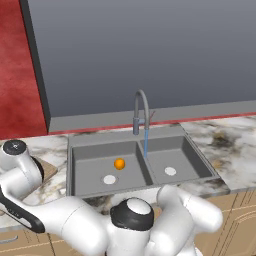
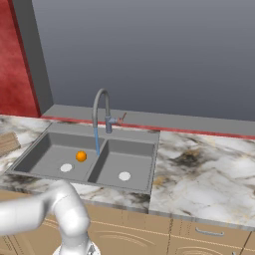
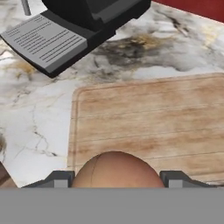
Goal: Pick the peach, orange from the sink and place them on the cutting board to airdry. Then turn off the sink faucet.
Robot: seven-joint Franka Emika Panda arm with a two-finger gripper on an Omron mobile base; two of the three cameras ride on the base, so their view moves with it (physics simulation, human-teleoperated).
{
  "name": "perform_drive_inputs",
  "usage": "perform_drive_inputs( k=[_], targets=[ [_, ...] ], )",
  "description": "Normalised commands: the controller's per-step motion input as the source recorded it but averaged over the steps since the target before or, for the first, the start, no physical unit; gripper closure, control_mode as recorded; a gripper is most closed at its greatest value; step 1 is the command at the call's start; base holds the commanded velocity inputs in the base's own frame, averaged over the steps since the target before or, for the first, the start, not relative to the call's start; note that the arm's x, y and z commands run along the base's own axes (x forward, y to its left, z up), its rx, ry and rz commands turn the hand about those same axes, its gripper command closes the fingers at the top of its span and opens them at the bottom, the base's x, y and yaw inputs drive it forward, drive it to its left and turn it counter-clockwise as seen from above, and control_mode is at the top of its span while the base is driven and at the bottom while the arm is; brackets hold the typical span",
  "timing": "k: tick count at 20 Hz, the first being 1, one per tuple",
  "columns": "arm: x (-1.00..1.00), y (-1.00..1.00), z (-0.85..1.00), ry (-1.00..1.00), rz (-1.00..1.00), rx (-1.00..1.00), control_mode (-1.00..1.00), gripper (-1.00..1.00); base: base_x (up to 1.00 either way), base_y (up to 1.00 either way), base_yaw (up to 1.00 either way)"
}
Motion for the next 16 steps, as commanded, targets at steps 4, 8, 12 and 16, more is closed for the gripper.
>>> perform_drive_inputs(
  k=[4,8,12,16],
  targets=[
    [0.00,0.14,-0.14,0.05,0.00,0.01,-1.00,1.00,0.00,0.00,0.00],
    [0.00,0.18,-0.16,0.04,0.00,0.00,-1.00,1.00,0.00,0.00,0.00],
    [0.00,0.16,-0.19,0.04,0.00,0.00,-1.00,1.00,0.00,0.00,0.00],
    [0.00,0.09,-0.13,0.02,0.00,0.00,-1.00,1.00,0.00,0.00,0.00]
  ],
)
